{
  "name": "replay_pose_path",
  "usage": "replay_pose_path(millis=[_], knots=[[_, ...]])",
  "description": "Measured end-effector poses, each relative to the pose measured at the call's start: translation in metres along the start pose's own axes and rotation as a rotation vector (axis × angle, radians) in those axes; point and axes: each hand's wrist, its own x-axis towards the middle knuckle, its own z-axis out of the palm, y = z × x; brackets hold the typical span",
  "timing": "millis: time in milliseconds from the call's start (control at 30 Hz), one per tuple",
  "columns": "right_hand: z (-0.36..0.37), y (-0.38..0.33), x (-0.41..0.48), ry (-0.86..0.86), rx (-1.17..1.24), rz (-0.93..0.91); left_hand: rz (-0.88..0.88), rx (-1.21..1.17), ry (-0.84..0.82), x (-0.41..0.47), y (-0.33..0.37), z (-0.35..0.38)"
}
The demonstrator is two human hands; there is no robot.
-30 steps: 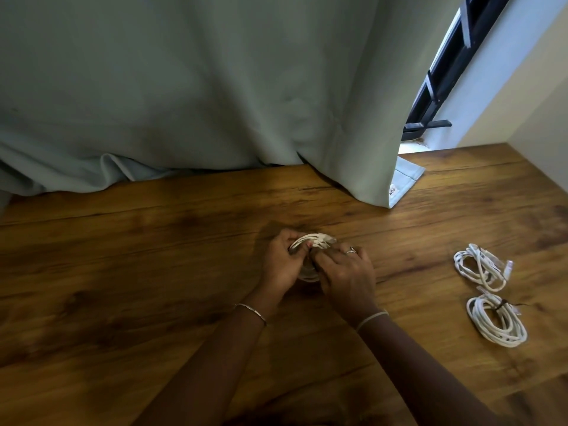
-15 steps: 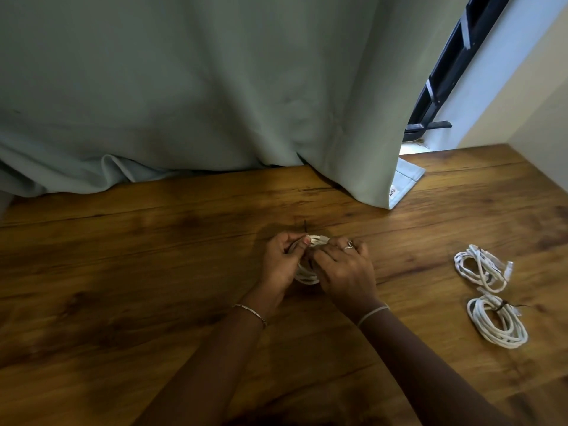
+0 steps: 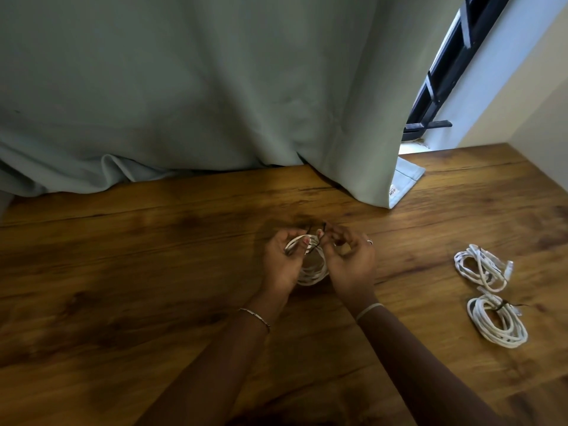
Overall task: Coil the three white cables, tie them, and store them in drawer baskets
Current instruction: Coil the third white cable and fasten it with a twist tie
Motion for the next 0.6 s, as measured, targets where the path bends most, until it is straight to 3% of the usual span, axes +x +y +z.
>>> replay_pose_path(millis=[600], knots=[[0.000, 0.004, 0.011, -0.031, -0.024, -0.038, 0.168, 0.003, -0.040, -0.005, -0.008, 0.006]])
